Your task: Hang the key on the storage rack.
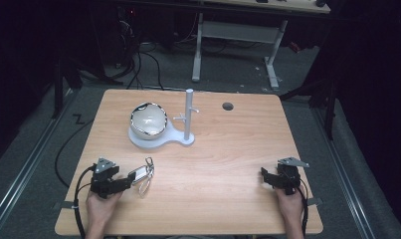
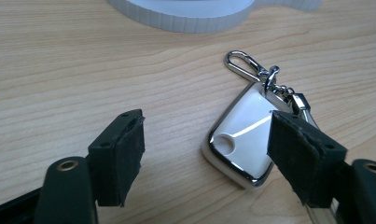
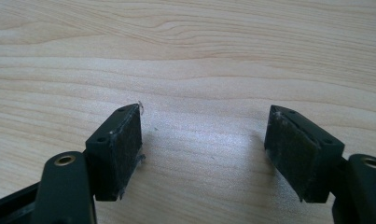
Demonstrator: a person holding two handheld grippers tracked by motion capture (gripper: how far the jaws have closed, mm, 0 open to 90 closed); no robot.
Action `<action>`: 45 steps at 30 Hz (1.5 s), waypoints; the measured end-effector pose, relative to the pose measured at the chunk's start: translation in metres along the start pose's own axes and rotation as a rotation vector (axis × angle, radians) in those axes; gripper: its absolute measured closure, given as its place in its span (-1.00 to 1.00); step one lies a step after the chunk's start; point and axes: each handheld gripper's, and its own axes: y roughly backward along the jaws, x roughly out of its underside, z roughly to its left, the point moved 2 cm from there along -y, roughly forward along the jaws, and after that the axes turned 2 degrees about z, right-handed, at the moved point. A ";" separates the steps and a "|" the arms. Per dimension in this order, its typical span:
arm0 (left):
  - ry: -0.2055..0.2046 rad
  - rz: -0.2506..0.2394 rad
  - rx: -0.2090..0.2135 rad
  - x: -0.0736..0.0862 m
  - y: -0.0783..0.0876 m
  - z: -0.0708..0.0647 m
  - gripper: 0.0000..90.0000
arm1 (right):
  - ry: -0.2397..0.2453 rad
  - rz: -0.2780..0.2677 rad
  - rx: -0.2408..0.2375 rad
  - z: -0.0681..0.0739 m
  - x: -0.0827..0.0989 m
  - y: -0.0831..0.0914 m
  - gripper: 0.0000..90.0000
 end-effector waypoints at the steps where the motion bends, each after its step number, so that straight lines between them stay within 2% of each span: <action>1: -0.006 0.004 0.003 -0.001 -0.001 -0.001 -0.35 | 0.000 0.000 0.000 0.000 0.000 0.000 -0.39; 15: -0.060 0.019 0.043 -0.002 -0.009 -0.014 -0.39 | 0.000 0.000 0.000 0.000 0.000 0.000 -0.38; 19: -0.111 0.047 0.009 -0.001 -0.014 -0.020 -0.38 | 0.000 0.000 0.000 0.000 0.000 0.000 -0.38; 22: -0.131 0.060 -0.009 0.000 -0.018 -0.023 -0.36 | 0.000 0.000 0.000 0.000 0.000 0.000 -0.38; 31: -0.176 0.068 -0.029 -0.002 -0.026 -0.029 -0.25 | 0.000 0.000 0.000 0.000 0.000 0.000 -0.38; 40: -0.189 0.049 -0.013 -0.005 -0.029 -0.035 0.07 | 0.000 0.000 0.000 0.000 0.000 0.000 -0.39; 45: -0.197 0.056 -0.015 -0.006 -0.029 -0.035 0.11 | 0.000 0.000 0.000 0.000 0.000 0.000 -0.38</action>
